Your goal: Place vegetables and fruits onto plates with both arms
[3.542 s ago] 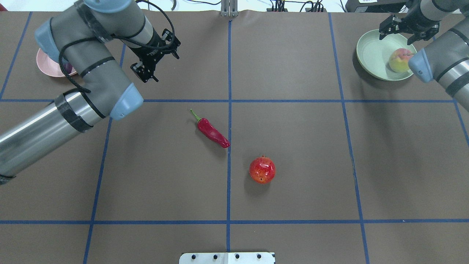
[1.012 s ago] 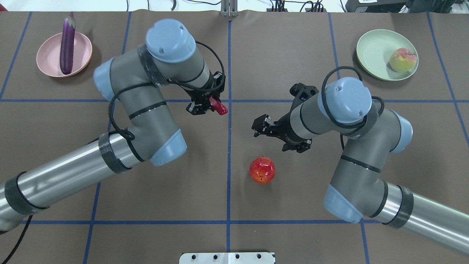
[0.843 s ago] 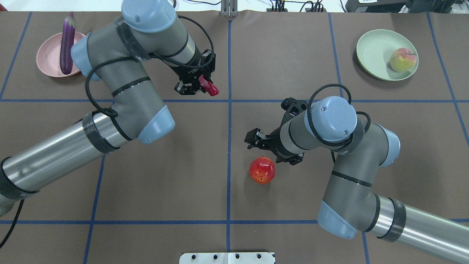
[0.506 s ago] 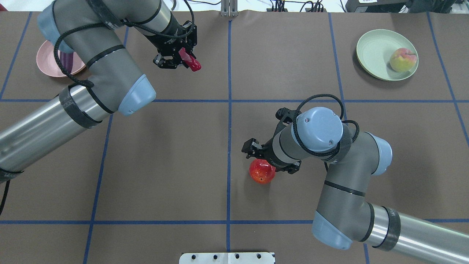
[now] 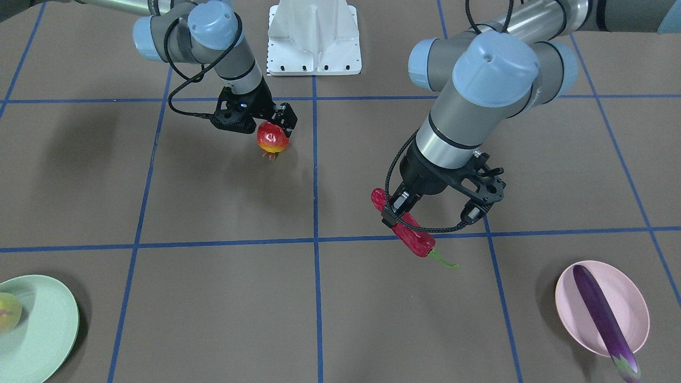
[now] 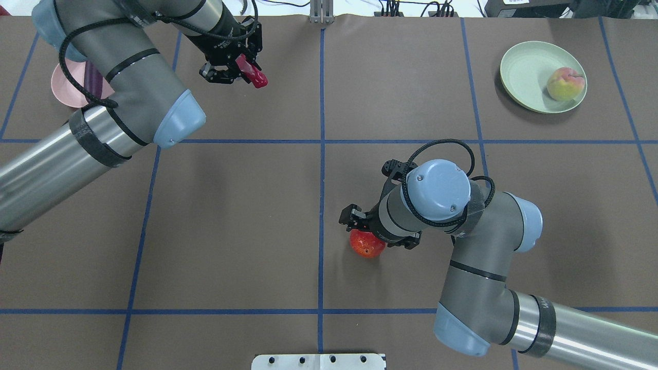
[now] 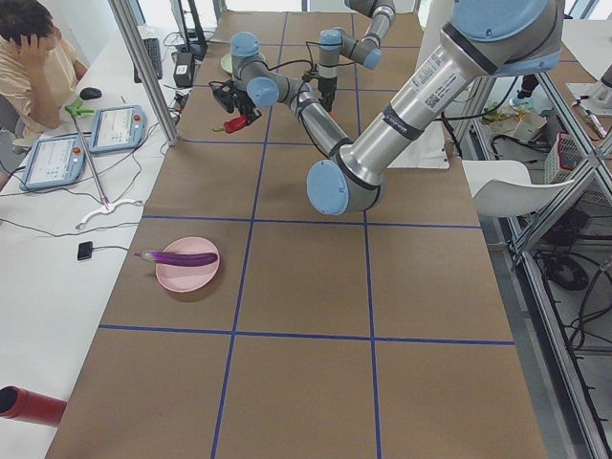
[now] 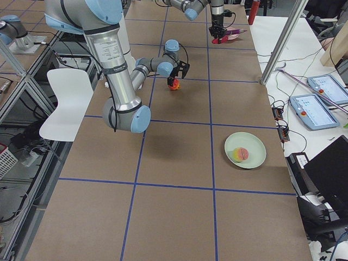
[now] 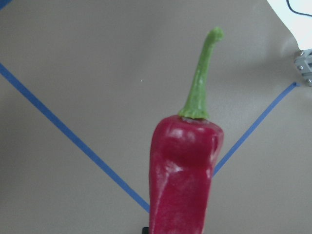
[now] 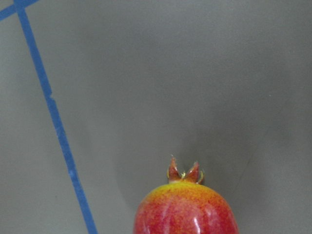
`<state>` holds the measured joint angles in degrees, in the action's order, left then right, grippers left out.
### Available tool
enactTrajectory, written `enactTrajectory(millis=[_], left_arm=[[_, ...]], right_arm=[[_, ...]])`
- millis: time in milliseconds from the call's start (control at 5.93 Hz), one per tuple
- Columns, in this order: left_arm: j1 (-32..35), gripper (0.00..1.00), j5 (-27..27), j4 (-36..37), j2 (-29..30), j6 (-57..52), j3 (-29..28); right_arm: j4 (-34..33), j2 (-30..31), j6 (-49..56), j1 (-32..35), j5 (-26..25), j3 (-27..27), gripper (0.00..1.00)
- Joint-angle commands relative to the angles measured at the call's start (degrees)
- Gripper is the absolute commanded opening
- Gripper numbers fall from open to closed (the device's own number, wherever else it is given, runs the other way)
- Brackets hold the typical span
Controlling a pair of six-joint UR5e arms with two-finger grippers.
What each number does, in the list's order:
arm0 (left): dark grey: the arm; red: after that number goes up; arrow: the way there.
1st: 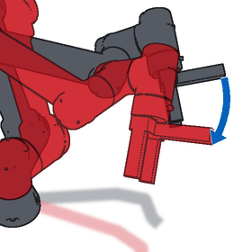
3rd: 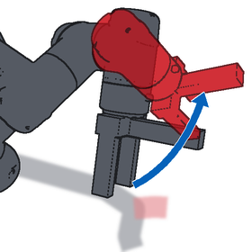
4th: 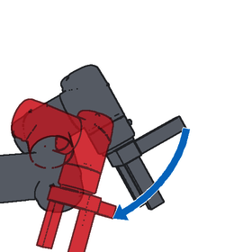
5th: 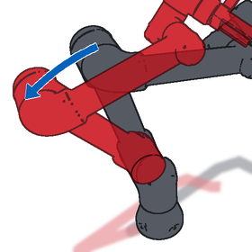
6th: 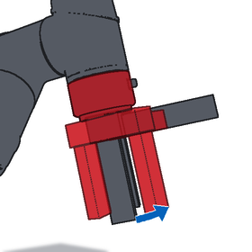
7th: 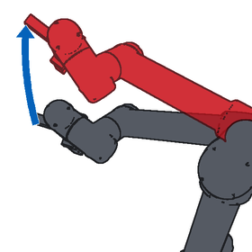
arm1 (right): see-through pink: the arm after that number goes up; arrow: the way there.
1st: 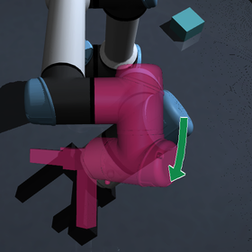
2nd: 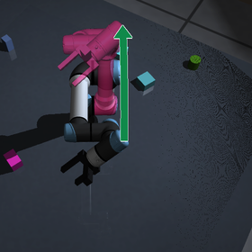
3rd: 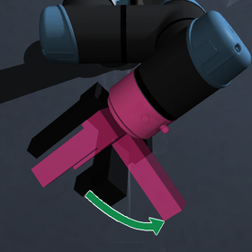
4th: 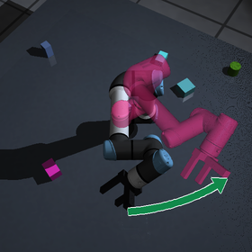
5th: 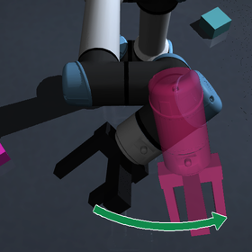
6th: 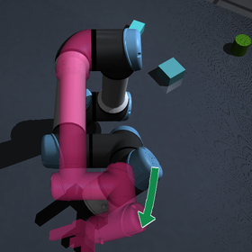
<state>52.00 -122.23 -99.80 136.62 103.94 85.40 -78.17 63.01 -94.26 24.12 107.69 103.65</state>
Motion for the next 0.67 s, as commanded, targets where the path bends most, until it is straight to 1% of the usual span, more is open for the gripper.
enactTrajectory(millis=[0, 337, 506], left_arm=[[3.3, 0.00, 0.0, 0.0, -0.1, -6.5, -3.5], [6.6, 0.00, 0.1, 0.0, -0.1, -15.0, -8.6], [8.0, 0.00, 0.1, -0.5, -0.1, -17.9, -10.9]], right_arm=[[0.2, 0.1, 0.0, -1.2, -1.0, -0.6, 1.00], [0.1, 0.1, -0.7, -1.4, -2.0, -0.6, 0.98], [-0.1, 0.1, -3.0, -1.8, -3.9, -0.6, 0.99]])
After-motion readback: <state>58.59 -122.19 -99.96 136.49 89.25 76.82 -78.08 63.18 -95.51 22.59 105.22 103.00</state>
